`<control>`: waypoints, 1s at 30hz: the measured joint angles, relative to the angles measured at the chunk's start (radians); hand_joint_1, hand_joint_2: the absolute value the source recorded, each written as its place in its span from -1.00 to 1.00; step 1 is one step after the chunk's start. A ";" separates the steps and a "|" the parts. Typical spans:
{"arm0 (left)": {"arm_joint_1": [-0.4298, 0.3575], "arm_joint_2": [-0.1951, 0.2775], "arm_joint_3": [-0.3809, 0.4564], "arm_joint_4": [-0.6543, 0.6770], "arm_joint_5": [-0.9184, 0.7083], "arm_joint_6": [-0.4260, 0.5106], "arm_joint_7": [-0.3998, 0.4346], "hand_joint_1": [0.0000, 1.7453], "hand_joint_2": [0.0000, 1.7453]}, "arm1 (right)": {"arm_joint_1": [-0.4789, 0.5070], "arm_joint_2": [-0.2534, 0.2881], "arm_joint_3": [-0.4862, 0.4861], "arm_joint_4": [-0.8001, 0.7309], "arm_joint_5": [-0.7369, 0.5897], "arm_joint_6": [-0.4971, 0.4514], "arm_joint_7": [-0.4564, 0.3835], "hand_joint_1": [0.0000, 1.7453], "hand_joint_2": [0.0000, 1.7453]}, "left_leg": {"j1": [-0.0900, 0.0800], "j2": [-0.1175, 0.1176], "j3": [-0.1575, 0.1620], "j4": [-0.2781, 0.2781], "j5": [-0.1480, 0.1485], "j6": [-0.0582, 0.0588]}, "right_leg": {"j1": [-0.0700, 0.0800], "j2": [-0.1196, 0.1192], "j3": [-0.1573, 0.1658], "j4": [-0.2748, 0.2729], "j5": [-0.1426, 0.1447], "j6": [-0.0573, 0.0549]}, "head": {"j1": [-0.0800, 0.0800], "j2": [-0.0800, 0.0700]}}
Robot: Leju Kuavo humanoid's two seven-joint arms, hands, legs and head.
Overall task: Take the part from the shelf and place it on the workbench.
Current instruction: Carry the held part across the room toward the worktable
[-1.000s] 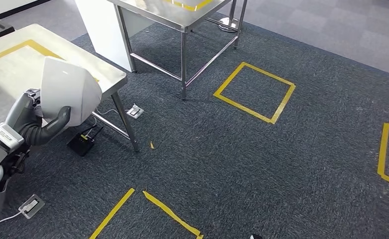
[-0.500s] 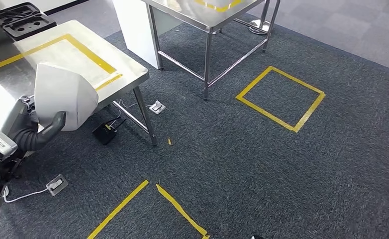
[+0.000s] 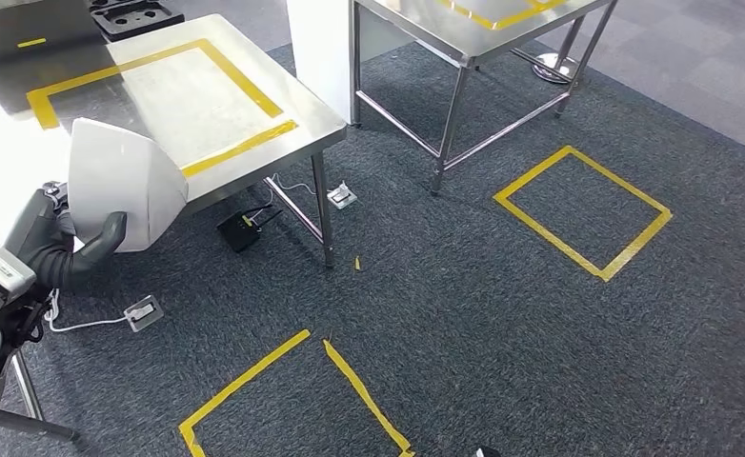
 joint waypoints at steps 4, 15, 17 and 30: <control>0.001 -0.003 0.000 0.000 -0.001 0.001 0.003 1.00 1.00 | 0.002 0.000 0.005 0.000 0.000 0.000 -0.001 -1.00 -1.00 | 0.002 -0.044 -0.010 0.000 0.010 -0.007 | -0.005 0.014 0.021 -0.030 0.047 -0.006 | 0.000 0.000; -0.018 -0.006 -0.002 0.008 -0.009 0.001 0.020 1.00 1.00 | 0.001 -0.004 0.010 0.000 -0.001 0.003 -0.001 -1.00 -1.00 | -0.001 0.002 -0.108 0.171 -0.078 -0.053 | 0.003 -0.001 0.116 -0.254 0.138 -0.056 | -0.009 0.000; -0.024 -0.007 -0.003 0.014 -0.007 0.000 0.034 1.00 1.00 | 0.002 -0.004 0.010 0.000 -0.002 0.003 0.002 -1.00 -1.00 | -0.001 0.008 -0.136 0.258 -0.107 -0.055 | 0.007 -0.024 0.112 -0.252 0.138 -0.057 | -0.009 0.000; -0.068 0.002 -0.007 0.027 0.021 -0.001 0.052 1.00 1.00 | -0.002 -0.007 0.010 0.000 -0.004 0.004 0.007 -1.00 -1.00 | -0.002 0.018 0.010 -0.013 0.005 0.000 | 0.002 -0.002 0.024 -0.047 0.022 -0.002 | -0.003 0.000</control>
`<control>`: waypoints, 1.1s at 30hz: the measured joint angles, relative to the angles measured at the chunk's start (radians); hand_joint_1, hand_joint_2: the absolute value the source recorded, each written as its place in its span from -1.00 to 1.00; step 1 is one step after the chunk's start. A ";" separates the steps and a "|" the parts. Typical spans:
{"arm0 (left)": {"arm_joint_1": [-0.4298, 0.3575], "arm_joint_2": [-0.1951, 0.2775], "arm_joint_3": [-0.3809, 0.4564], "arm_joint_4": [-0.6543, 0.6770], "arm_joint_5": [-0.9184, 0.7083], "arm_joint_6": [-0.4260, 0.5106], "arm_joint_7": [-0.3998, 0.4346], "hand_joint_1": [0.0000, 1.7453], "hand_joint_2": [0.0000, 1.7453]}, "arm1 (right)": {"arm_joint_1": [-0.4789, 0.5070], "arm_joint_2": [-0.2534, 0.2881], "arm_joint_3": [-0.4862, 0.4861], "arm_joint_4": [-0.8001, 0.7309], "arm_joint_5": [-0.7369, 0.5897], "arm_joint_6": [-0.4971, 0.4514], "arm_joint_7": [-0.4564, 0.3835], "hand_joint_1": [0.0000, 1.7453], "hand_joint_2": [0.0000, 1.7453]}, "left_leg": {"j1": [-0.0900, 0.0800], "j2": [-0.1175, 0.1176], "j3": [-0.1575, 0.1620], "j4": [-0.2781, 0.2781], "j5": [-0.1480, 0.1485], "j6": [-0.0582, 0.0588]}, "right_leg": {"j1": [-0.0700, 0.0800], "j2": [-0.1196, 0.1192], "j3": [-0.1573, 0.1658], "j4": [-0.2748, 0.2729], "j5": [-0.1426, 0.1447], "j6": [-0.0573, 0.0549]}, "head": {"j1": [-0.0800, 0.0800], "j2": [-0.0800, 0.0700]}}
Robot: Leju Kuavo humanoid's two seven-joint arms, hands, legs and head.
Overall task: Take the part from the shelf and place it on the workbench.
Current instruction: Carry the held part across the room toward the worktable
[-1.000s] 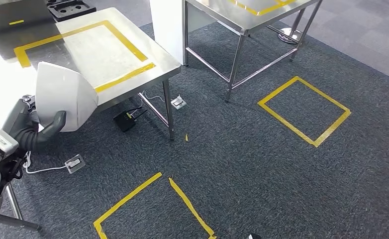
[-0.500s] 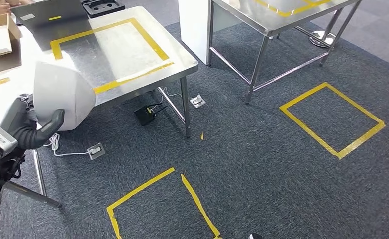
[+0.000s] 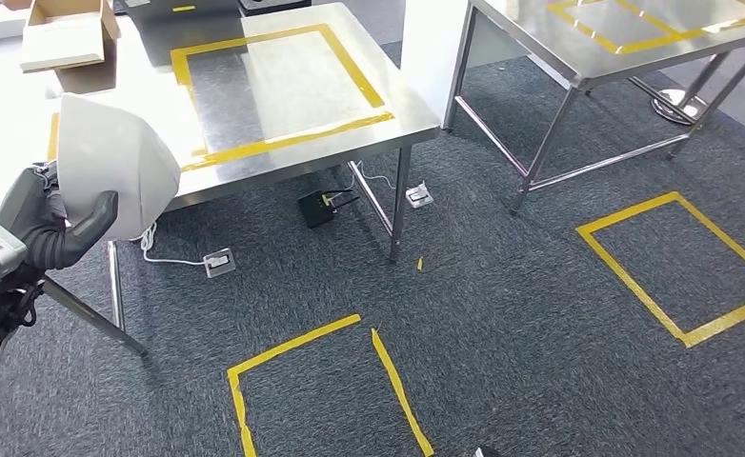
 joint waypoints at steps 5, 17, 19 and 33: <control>-0.005 0.000 -0.009 0.011 0.006 0.000 0.000 1.00 1.00 | 0.001 -0.001 0.000 0.000 -0.005 0.000 -0.002 -1.00 -1.00 | 0.003 -0.043 -0.009 0.001 0.010 -0.007 | -0.011 0.016 0.010 -0.020 0.051 0.002 | 0.003 0.000; -0.027 0.000 -0.022 0.022 0.009 0.013 0.006 1.00 1.00 | 0.002 -0.002 0.000 0.000 -0.014 -0.001 -0.004 -1.00 -1.00 | 0.001 -0.014 -0.122 0.222 -0.108 -0.056 | -0.006 -0.001 0.081 -0.202 0.123 -0.051 | -0.002 0.000; -0.027 0.000 -0.023 0.022 0.009 0.013 0.007 1.00 1.00 | 0.002 -0.002 0.000 0.000 -0.014 -0.001 -0.004 -1.00 -1.00 | 0.001 -0.014 -0.129 0.240 -0.115 -0.056 | -0.006 -0.003 0.081 -0.202 0.123 -0.051 | -0.002 0.000; -0.036 -0.001 -0.038 0.035 0.022 0.043 0.012 1.00 1.00 | 0.001 -0.003 -0.002 0.000 -0.035 -0.014 -0.001 -1.00 -1.00 | -0.007 0.011 0.015 0.000 -0.015 -0.026 | 0.010 -0.028 0.068 -0.193 0.131 -0.042 | 0.002 0.000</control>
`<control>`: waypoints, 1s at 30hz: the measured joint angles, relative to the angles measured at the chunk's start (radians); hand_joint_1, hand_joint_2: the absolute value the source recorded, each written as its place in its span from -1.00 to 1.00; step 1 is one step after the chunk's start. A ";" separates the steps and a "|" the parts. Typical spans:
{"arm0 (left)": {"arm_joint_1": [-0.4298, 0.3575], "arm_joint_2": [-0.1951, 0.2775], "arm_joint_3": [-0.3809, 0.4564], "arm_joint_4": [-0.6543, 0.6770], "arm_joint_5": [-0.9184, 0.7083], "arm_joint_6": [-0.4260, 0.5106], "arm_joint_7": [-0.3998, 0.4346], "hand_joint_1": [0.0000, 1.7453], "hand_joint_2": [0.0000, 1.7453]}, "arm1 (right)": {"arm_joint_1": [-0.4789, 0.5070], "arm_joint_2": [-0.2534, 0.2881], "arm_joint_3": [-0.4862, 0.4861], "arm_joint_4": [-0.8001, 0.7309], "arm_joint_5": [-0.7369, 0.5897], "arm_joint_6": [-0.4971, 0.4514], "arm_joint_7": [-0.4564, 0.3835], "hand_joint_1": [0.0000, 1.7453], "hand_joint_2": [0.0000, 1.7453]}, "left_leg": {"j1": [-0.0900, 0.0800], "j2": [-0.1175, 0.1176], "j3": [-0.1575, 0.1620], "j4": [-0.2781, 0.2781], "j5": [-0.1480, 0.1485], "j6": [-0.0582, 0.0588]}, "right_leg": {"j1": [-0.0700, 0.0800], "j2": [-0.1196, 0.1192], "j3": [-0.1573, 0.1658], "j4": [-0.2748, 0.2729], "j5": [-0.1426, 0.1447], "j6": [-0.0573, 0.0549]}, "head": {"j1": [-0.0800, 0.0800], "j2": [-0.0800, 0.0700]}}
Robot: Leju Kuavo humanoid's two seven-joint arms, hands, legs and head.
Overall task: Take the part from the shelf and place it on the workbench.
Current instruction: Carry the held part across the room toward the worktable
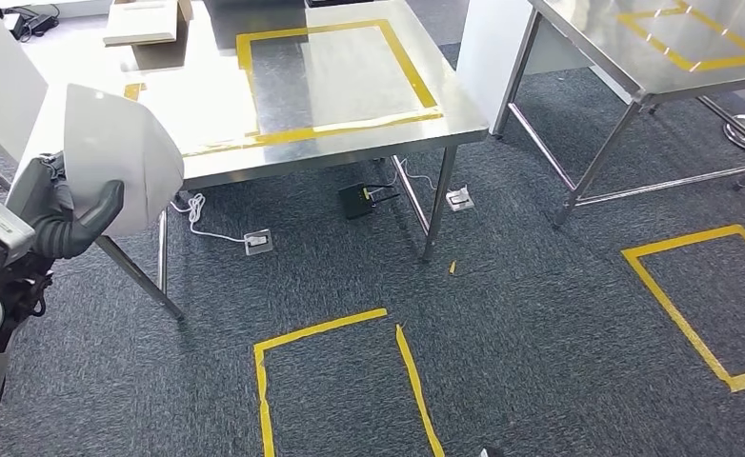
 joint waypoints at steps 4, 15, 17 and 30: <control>0.003 0.000 0.000 0.000 0.002 0.019 -0.001 1.00 1.00 | 0.000 0.000 -0.001 0.000 -0.001 -0.002 -0.002 -1.00 -1.00 | -0.002 0.000 -0.002 0.001 0.001 0.005 | -0.002 0.000 0.000 -0.002 0.003 0.012 | 0.000 0.000; 0.014 -0.004 0.001 -0.001 -0.002 0.043 -0.001 1.00 1.00 | 0.000 0.000 -0.001 0.000 0.000 -0.002 -0.002 -1.00 -1.00 | -0.002 0.000 -0.002 0.001 0.004 0.002 | -0.002 0.000 -0.003 -0.001 0.004 0.017 | 0.000 0.000; 0.015 -0.004 0.003 -0.001 -0.002 0.046 -0.001 1.00 1.00 | 0.000 0.000 -0.001 0.000 0.001 -0.002 -0.002 -1.00 -1.00 | -0.002 0.000 -0.003 0.002 0.004 0.002 | -0.003 0.000 -0.003 0.000 0.005 0.018 | 0.000 0.000; 0.019 -0.010 0.017 -0.012 -0.002 0.052 -0.002 1.00 1.00 | 0.001 0.001 -0.001 0.000 0.002 -0.002 -0.003 -1.00 -1.00 | 0.009 -0.009 -0.001 -0.020 0.020 0.031 | -0.022 0.035 -0.122 0.255 -0.128 0.057 | 0.005 0.000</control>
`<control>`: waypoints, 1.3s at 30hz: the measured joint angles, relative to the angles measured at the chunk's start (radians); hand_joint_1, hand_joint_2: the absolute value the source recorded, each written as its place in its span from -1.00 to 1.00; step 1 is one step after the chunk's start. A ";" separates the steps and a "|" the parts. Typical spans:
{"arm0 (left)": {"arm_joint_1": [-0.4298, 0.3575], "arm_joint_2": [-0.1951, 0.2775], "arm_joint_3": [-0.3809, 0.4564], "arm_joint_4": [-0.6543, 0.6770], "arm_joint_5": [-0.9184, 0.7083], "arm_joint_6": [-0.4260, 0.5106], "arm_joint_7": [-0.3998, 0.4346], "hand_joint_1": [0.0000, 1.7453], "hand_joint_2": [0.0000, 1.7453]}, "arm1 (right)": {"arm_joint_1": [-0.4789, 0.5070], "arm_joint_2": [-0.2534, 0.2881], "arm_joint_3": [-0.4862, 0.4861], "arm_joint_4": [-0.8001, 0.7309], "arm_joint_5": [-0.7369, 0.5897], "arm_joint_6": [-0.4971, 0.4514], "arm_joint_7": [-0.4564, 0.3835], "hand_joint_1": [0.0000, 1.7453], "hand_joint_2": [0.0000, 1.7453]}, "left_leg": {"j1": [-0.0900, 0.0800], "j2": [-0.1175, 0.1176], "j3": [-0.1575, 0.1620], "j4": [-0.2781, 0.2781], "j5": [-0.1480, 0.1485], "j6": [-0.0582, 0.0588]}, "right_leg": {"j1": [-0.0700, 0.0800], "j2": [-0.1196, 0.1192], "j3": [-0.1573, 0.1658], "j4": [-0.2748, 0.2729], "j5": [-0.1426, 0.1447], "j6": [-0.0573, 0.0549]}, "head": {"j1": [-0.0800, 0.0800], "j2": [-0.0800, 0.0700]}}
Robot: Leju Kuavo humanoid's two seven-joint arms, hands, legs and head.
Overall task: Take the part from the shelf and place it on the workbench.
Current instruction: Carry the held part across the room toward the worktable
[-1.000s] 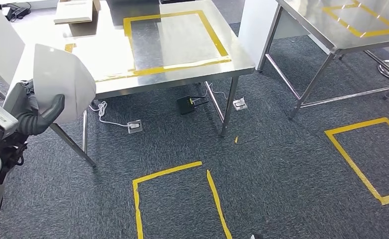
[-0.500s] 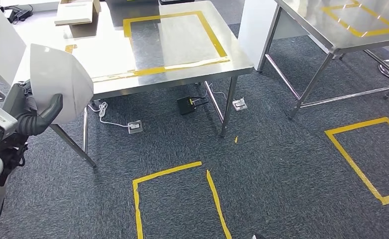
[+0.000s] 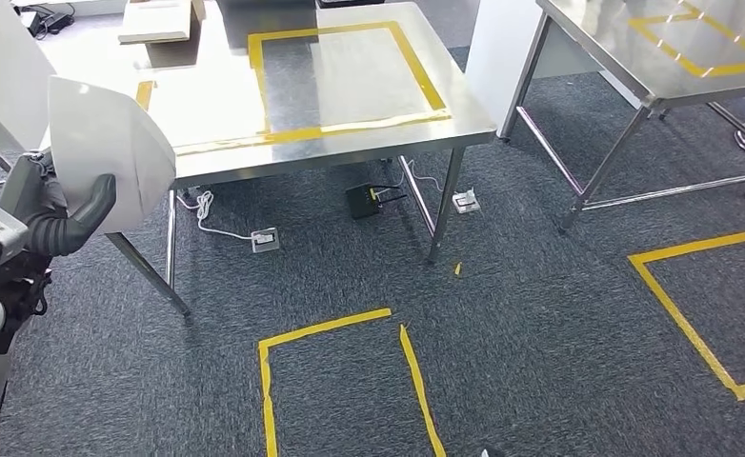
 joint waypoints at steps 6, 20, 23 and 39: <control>0.002 -0.007 0.000 -0.001 0.000 0.000 0.000 1.00 1.00 | 0.002 0.000 0.000 0.000 0.000 -0.001 0.000 -1.00 -1.00 | 0.012 -0.018 -0.001 0.013 -0.011 -0.035 | -0.020 0.007 0.100 -0.218 0.124 0.013 | 0.004 0.000; -0.013 -0.006 0.004 0.006 0.005 -0.003 0.001 1.00 1.00 | 0.004 0.000 0.000 0.000 0.000 0.002 -0.003 -1.00 -1.00 | 0.001 -0.004 -0.083 0.132 -0.008 -0.053 | 0.001 0.002 0.163 -0.246 0.082 -0.051 | 0.000 0.000; -0.021 -0.004 0.003 0.009 0.009 -0.004 -0.001 1.00 1.00 | 0.003 0.000 0.000 0.000 -0.001 0.001 -0.003 -1.00 -1.00 | -0.008 -0.002 -0.032 0.031 0.005 -0.038 | 0.006 0.002 0.172 -0.244 0.069 -0.035 | 0.000 0.000; -0.012 -0.007 0.001 0.008 0.016 -0.004 -0.009 1.00 1.00 | 0.009 0.000 0.000 0.000 -0.002 -0.001 -0.002 -1.00 -1.00 | -0.007 -0.022 0.066 0.018 -0.075 -0.033 | 0.012 0.004 0.055 -0.242 0.154 -0.039 | 0.010 0.000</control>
